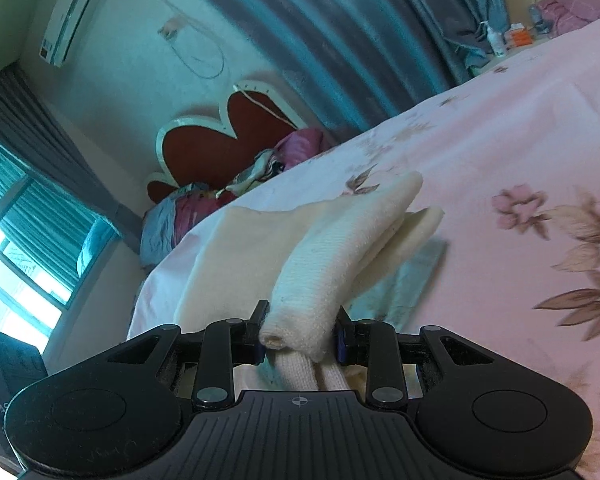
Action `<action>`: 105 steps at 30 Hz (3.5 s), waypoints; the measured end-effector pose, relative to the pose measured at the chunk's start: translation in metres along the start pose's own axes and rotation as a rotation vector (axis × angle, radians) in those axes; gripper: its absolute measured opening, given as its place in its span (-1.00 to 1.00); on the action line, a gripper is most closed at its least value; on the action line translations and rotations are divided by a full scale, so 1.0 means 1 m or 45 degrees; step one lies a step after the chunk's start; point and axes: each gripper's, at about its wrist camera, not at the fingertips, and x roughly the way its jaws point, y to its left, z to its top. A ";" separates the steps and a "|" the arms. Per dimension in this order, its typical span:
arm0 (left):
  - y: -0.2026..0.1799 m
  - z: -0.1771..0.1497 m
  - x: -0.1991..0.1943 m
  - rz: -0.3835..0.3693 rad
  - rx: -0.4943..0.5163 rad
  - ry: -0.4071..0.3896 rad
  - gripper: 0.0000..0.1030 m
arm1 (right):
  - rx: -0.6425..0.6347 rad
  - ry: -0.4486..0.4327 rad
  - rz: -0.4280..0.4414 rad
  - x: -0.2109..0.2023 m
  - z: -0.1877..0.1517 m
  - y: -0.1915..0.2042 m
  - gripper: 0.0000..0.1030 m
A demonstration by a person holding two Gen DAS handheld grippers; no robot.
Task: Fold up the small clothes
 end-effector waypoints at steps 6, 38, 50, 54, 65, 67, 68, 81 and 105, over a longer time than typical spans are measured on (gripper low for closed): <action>0.026 -0.005 0.014 0.025 -0.008 0.035 -0.21 | -0.031 0.036 -0.039 0.022 -0.015 0.000 -0.41; 0.033 -0.029 0.000 0.194 0.072 -0.003 0.27 | -0.214 -0.012 -0.268 0.007 -0.012 0.001 -0.28; 0.018 -0.081 -0.009 0.209 0.137 0.171 0.32 | -0.299 0.120 -0.440 -0.016 -0.102 -0.004 -0.46; 0.015 -0.079 -0.012 0.220 0.143 0.184 0.38 | -0.278 0.128 -0.471 -0.023 -0.105 0.004 -0.45; 0.011 -0.080 -0.005 0.335 0.136 0.267 0.99 | -0.424 0.146 -0.533 -0.015 -0.119 0.011 -0.44; 0.009 -0.078 -0.001 0.389 0.125 0.290 1.00 | -0.424 0.152 -0.530 -0.014 -0.119 0.011 -0.44; 0.008 -0.078 0.000 0.406 0.117 0.301 1.00 | -0.424 0.154 -0.525 -0.014 -0.118 0.010 -0.43; -0.004 -0.084 -0.016 0.589 0.018 0.269 0.95 | -0.400 0.165 -0.528 -0.030 -0.116 0.017 -0.08; -0.128 -0.129 -0.244 0.596 0.217 0.020 0.88 | -0.561 -0.176 -0.529 -0.282 -0.185 0.120 0.99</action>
